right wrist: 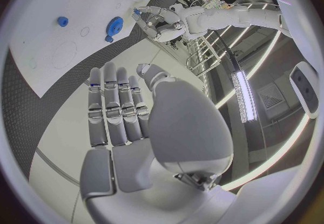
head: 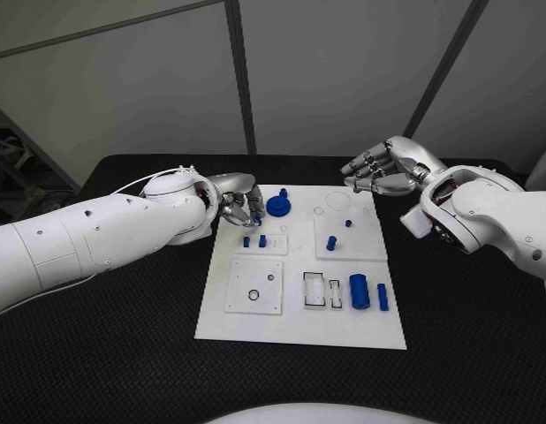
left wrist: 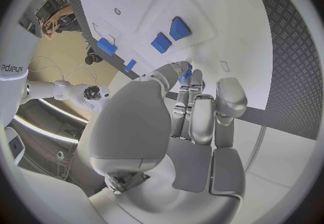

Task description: Assemble the parts on the task board

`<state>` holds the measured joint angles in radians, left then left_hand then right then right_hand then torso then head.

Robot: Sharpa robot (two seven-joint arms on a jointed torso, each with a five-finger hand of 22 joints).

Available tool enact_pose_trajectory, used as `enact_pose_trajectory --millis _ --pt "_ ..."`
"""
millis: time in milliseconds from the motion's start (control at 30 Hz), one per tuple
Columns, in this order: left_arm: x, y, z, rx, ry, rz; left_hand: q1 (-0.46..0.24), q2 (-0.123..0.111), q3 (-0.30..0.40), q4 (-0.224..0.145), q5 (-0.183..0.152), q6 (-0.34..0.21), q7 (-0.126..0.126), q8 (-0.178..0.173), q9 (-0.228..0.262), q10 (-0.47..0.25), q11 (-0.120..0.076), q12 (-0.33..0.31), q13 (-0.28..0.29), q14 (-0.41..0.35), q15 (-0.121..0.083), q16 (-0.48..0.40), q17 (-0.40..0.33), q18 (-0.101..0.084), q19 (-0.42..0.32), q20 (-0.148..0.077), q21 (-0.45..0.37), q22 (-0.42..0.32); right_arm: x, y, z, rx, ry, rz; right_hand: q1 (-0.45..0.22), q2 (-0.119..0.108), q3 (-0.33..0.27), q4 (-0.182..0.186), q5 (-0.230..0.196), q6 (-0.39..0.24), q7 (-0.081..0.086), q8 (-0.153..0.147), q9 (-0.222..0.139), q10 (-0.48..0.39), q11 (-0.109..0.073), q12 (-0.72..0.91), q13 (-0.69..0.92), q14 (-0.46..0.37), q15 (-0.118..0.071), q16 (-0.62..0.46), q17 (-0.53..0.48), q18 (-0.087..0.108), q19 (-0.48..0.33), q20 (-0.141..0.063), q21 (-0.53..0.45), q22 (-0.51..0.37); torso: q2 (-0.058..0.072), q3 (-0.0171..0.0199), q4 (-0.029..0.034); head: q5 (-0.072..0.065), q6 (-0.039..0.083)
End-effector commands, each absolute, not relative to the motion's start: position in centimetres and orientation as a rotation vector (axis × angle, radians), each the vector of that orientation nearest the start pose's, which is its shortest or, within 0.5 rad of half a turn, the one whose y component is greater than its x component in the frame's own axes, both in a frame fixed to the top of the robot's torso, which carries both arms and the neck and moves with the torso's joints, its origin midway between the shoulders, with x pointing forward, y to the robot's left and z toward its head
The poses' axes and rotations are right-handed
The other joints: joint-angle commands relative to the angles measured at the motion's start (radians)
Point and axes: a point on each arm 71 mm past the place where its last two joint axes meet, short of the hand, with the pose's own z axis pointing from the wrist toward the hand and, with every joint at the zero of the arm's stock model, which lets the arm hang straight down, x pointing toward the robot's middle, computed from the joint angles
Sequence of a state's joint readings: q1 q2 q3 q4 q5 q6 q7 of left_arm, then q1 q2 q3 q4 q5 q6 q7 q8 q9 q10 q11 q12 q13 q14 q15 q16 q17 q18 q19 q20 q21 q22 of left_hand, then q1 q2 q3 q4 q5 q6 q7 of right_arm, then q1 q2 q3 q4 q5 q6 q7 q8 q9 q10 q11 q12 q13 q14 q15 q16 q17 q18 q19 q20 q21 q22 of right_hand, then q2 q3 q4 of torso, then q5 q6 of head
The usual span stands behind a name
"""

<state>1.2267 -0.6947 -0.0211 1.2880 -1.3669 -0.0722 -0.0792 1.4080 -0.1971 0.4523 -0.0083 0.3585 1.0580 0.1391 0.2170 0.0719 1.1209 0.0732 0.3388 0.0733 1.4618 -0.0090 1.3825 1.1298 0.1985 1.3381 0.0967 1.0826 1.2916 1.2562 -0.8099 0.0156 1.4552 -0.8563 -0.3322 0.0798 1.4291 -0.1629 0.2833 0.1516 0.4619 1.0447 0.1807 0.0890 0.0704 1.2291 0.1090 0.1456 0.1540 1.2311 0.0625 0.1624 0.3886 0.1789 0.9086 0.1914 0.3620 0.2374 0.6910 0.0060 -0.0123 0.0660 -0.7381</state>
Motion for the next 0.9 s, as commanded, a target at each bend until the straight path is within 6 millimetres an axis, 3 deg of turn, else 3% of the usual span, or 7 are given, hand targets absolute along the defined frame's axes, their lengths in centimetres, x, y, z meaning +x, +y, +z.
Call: enact_pose_trajectory --millis 33,367,700,900 --pt "52.95 18.83 -19.69 0.148 1.907 -0.62 -0.008 -0.001 0.0 -0.002 -0.005 0.004 -0.001 -0.006 0.001 0.006 -0.001 -0.003 -0.001 0.007 0.004 0.0 -0.001 -0.086 0.0 0.0 -0.002 -0.001 51.44 -20.37 -13.75 0.328 1.594 1.05 0.0 0.006 0.004 -0.004 0.004 0.003 0.0 0.0 0.002 -0.006 -0.001 -0.004 -0.002 -0.001 0.005 -0.004 0.0 0.004 0.006 0.001 -0.006 -0.001 0.001 -0.0002 -0.001 -0.002 0.0" --pt "52.86 18.59 -19.98 0.155 1.927 -0.619 -0.01 0.0 -0.001 -0.002 -0.006 0.005 -0.001 -0.007 0.001 0.008 -0.002 -0.004 -0.001 0.006 0.004 -0.002 -0.004 -0.086 -0.001 0.0 -0.004 -0.002 51.43 -20.39 -13.74 0.328 1.594 1.049 0.0 0.006 0.004 -0.004 0.004 0.003 0.0 0.0 0.002 -0.006 -0.001 -0.004 -0.002 -0.001 0.005 -0.004 0.0 0.004 0.006 0.001 -0.006 -0.001 -0.001 -0.0001 0.0015 -0.003 -0.002" --pt "52.88 18.57 -20.11 0.155 1.936 -0.613 -0.016 -0.003 -0.006 -0.001 -0.007 0.004 -0.002 -0.011 0.001 0.008 -0.002 -0.01 -0.001 0.004 0.004 -0.004 -0.008 -0.085 -0.004 0.0 -0.009 -0.004 51.44 -20.37 -13.75 0.327 1.594 1.05 0.0 0.006 0.004 -0.004 0.004 0.003 0.0 0.0 0.002 -0.006 -0.001 -0.004 -0.002 -0.001 0.005 -0.004 0.0 0.004 0.006 0.001 -0.006 -0.001 0.0 -0.0001 0.0 -0.002 -0.001" --pt "52.92 18.59 -20.16 0.152 1.939 -0.606 -0.034 -0.014 -0.018 0.003 -0.006 -0.051 0.003 -0.051 -0.008 -0.012 0.004 -0.037 -0.005 -0.001 0.009 -0.008 -0.019 -0.084 -0.01 0.002 -0.023 -0.008 51.43 -20.41 -13.75 0.328 1.594 1.049 -0.001 0.005 0.005 -0.006 0.007 0.003 0.0 0.0 0.002 -0.006 -0.001 -0.004 -0.002 0.0 0.005 -0.005 0.0 0.004 0.007 0.0 -0.008 -0.002 0.0 -0.0001 0.0007 -0.003 -0.001"
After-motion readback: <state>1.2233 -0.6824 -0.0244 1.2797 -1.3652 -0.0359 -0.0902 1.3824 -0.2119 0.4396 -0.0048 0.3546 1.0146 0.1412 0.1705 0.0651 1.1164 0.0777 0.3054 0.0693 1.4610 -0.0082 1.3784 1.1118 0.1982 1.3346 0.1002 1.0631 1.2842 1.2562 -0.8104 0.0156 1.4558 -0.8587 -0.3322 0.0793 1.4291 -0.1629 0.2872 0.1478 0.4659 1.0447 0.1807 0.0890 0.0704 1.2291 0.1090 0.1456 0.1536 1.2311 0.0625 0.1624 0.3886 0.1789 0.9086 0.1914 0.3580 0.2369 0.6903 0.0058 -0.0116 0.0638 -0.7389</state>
